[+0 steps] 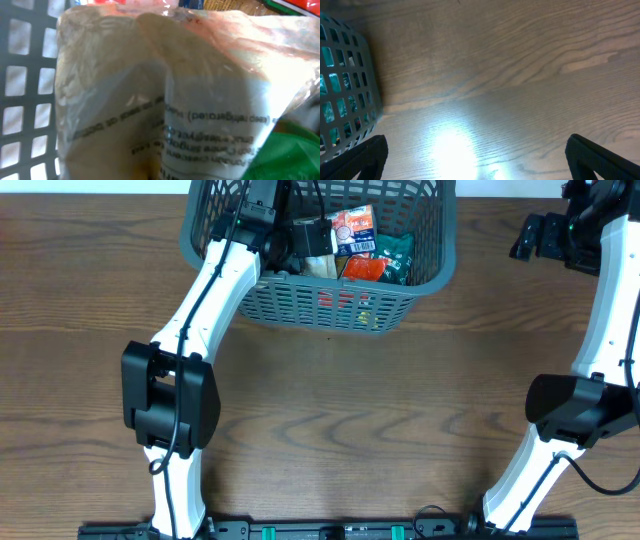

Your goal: Pack container

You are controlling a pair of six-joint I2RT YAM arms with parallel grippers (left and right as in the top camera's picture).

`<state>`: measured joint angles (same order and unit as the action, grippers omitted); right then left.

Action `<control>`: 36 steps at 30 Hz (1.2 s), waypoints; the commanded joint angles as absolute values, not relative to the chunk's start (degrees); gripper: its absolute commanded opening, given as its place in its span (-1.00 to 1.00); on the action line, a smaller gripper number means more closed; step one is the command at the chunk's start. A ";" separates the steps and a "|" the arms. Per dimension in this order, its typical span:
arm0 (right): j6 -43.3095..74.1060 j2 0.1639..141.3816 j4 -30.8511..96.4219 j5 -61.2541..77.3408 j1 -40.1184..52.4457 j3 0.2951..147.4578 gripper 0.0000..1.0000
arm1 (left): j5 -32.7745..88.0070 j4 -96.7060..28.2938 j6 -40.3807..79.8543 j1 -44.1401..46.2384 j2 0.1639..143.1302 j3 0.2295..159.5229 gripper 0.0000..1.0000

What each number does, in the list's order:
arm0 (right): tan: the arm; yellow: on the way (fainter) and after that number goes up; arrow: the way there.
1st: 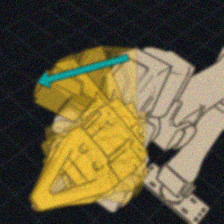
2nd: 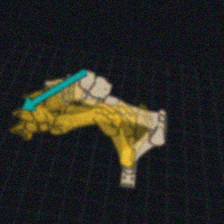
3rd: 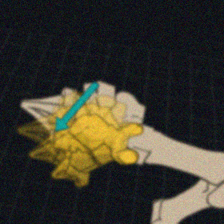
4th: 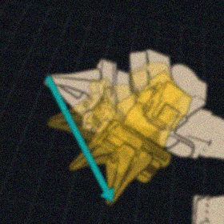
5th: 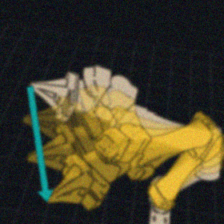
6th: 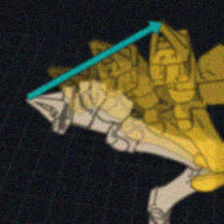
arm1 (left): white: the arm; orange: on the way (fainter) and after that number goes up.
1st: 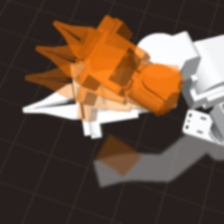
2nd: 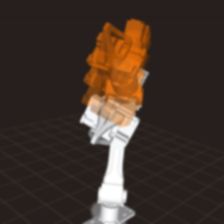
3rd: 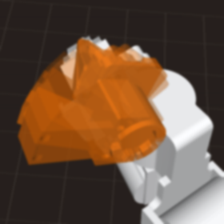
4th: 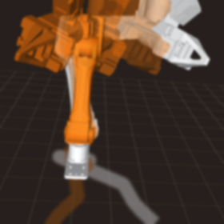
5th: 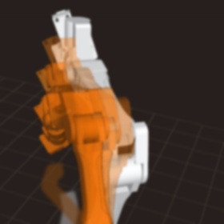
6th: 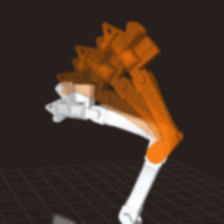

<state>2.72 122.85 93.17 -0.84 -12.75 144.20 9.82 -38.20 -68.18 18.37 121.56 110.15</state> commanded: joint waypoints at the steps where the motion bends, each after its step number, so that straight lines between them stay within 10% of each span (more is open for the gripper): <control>1: 2.04 122.91 92.99 -0.36 -12.67 144.18 0.98 | 8.93 -38.54 -68.31 18.02 120.20 110.50 -0.17; 3: 2.04 122.91 92.82 -0.38 -12.67 144.18 0.99 | 8.93 -39.22 -68.12 18.04 119.63 110.50 0.37; 9: 2.07 122.89 89.78 0.27 -12.67 144.20 0.99 | 8.95 -39.29 -55.96 17.37 113.78 110.50 0.98; 20: 2.11 120.20 76.55 24.95 -12.53 144.33 0.99 | 8.93 -40.88 -32.51 7.42 91.94 110.56 0.97; 36: 9.43 117.75 92.88 0.19 -10.74 144.31 -0.07 | 16.03 -72.73 -10.17 -15.73 88.75 107.20 0.97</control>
<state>7.51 118.87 91.59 8.03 -10.96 144.22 12.64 -71.22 -13.37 -14.79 88.07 109.10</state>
